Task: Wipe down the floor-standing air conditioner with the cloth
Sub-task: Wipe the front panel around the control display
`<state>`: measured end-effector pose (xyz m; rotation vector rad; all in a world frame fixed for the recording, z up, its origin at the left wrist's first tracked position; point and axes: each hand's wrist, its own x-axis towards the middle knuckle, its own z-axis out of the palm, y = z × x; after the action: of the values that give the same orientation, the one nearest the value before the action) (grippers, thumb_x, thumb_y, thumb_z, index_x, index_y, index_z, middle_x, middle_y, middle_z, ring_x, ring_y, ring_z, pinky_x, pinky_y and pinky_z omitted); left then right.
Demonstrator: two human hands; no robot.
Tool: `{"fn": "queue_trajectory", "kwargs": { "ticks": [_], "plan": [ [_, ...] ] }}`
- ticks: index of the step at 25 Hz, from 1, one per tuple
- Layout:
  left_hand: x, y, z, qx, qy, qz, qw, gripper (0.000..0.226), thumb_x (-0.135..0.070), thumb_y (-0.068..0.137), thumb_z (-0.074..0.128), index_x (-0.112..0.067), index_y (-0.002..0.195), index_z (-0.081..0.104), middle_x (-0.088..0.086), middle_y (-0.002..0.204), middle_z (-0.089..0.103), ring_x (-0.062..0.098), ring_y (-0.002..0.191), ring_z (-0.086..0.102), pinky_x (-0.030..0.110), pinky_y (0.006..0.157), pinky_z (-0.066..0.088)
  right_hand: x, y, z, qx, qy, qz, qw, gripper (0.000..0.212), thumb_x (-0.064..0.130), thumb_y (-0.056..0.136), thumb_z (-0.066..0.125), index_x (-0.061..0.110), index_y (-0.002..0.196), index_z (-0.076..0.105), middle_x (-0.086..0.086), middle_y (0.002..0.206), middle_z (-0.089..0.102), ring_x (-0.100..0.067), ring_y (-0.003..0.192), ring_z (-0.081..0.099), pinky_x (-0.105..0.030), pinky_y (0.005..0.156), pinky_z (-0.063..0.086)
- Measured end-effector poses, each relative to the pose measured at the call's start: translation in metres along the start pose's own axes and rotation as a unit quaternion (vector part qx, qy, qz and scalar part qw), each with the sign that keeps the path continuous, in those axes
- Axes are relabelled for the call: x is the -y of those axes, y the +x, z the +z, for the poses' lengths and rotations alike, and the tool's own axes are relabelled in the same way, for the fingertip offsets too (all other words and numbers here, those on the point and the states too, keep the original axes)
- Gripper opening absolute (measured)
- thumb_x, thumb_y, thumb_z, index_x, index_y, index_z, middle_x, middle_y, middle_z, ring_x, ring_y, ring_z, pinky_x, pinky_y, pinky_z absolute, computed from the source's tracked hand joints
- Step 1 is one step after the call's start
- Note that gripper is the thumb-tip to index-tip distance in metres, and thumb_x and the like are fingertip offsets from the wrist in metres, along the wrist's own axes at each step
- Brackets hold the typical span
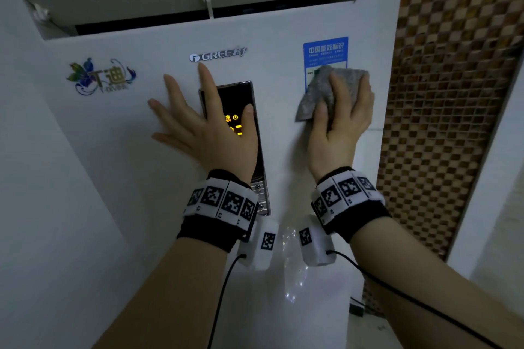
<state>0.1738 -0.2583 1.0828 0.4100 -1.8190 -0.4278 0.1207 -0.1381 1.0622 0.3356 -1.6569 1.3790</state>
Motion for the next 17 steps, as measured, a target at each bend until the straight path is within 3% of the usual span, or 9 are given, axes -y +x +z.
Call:
{"fn": "queue_trajectory", "kwargs": {
  "ticks": [2, 7, 11, 15, 17],
  "plan": [
    [-0.003, 0.0, 0.003, -0.004, 0.011, 0.004, 1.0, 0.082, -0.051, 0.083, 0.059, -0.024, 0.15, 0.022, 0.018, 0.157, 0.009, 0.047, 0.142, 0.0, 0.068, 0.107, 0.0, -0.007, 0.0, -0.003, 0.019, 0.0, -0.038, 0.999, 0.039, 0.007, 0.094, 0.05, 0.013, 0.132, 0.049, -0.021, 0.152, 0.018, -0.04, 0.14, 0.015, -0.036, 0.117, 0.006],
    [-0.004, 0.001, 0.006, -0.01, 0.027, -0.001, 1.0, 0.085, -0.055, 0.082, 0.058, -0.023, 0.15, 0.019, 0.016, 0.157, 0.01, 0.047, 0.142, 0.001, 0.067, 0.107, 0.001, -0.006, 0.009, -0.006, -0.054, 0.019, 0.083, 0.995, 0.041, 0.01, 0.095, 0.047, 0.011, 0.136, 0.045, -0.021, 0.153, 0.016, -0.038, 0.14, 0.017, -0.045, 0.114, 0.015],
    [-0.005, 0.002, 0.004, -0.017, 0.023, -0.002, 1.0, 0.08, -0.051, 0.081, 0.059, -0.026, 0.149, 0.025, 0.014, 0.156, 0.016, 0.043, 0.142, 0.01, 0.062, 0.11, 0.002, -0.005, 0.01, -0.005, 0.012, -0.014, -0.02, 1.0, 0.04, 0.01, 0.095, 0.047, 0.014, 0.135, 0.045, -0.02, 0.153, 0.016, -0.039, 0.141, 0.013, -0.04, 0.117, 0.009],
    [-0.01, 0.006, 0.0, -0.047, 0.001, 0.031, 0.998, 0.073, -0.043, 0.081, 0.064, -0.019, 0.145, 0.036, 0.017, 0.15, 0.026, 0.041, 0.139, 0.021, 0.056, 0.112, 0.006, 0.001, 0.041, -0.01, -0.042, 0.013, 0.054, 0.998, 0.04, 0.015, 0.096, 0.046, 0.015, 0.136, 0.046, -0.019, 0.152, 0.019, -0.037, 0.14, 0.017, -0.044, 0.114, 0.014],
    [-0.015, 0.013, 0.0, -0.066, -0.024, 0.034, 0.997, 0.073, -0.04, 0.081, 0.064, -0.019, 0.145, 0.036, 0.019, 0.152, 0.024, 0.042, 0.141, 0.016, 0.056, 0.112, 0.001, 0.006, 0.038, -0.007, -0.019, -0.01, 0.008, 1.0, 0.04, 0.014, 0.096, 0.046, 0.016, 0.136, 0.045, -0.02, 0.152, 0.019, -0.038, 0.141, 0.016, -0.043, 0.116, 0.01]
  ]
}}
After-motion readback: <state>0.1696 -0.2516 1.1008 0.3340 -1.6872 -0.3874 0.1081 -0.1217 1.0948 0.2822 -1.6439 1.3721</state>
